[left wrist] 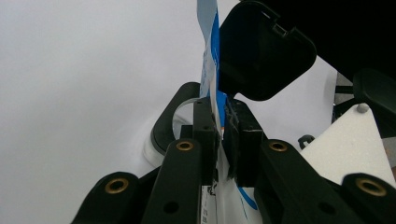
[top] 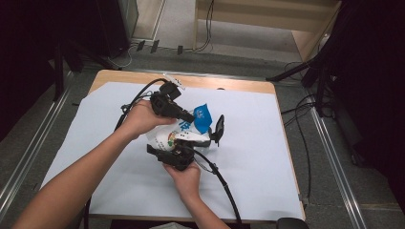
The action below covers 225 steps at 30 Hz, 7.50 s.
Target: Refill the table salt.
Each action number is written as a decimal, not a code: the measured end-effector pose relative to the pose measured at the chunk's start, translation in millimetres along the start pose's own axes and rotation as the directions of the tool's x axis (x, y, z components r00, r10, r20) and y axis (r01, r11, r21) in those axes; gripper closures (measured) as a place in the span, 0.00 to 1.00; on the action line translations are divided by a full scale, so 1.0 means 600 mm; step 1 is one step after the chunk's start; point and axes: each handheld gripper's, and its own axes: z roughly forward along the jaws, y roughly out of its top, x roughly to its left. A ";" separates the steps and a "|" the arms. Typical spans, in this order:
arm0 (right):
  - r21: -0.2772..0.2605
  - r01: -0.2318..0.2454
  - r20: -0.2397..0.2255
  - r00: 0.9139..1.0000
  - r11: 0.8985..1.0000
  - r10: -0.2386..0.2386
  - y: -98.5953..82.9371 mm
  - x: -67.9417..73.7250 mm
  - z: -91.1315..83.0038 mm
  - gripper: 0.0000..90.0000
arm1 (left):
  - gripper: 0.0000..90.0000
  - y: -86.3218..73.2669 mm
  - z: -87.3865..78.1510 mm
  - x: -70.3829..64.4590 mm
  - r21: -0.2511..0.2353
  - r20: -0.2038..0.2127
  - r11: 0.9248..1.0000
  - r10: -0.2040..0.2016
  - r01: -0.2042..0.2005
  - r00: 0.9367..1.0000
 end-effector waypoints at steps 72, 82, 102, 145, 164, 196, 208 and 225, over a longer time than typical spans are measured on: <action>-0.046 -0.064 -0.078 0.995 0.997 0.060 0.002 0.004 -0.004 0.73 | 0.93 -0.003 -0.006 -0.001 0.031 0.000 0.999 -0.031 0.031 1.000; -0.048 -0.063 -0.077 0.995 0.997 0.059 0.003 0.004 -0.005 0.73 | 0.94 -0.001 -0.005 -0.003 0.033 -0.004 0.999 -0.023 0.023 1.000; -0.045 -0.064 -0.071 0.996 0.997 0.061 0.004 0.004 -0.005 0.73 | 0.94 0.000 -0.006 -0.003 0.034 -0.004 0.999 -0.026 0.026 1.000; -0.052 -0.088 -0.068 0.994 0.995 0.084 0.010 0.005 -0.007 0.74 | 0.93 0.006 -0.008 -0.006 0.033 -0.007 0.999 -0.029 0.029 1.000; -0.052 -0.087 -0.070 0.994 0.995 0.083 0.010 0.007 -0.009 0.74 | 0.93 0.001 -0.014 -0.007 0.014 0.000 0.999 -0.029 0.029 1.000; -0.063 -0.134 -0.081 0.988 0.989 0.129 0.015 0.008 -0.012 0.75 | 0.93 0.009 -0.015 -0.007 0.021 -0.010 0.999 -0.038 0.038 0.999; -0.061 -0.124 -0.076 0.990 0.990 0.119 0.017 0.008 -0.013 0.75 | 0.93 0.010 -0.017 -0.006 0.018 -0.004 0.999 -0.038 0.039 0.999; -0.044 -0.138 -0.096 0.987 0.990 0.133 0.020 0.011 -0.009 0.75 | 0.93 0.008 -0.023 -0.003 0.023 -0.013 0.999 -0.047 0.047 0.999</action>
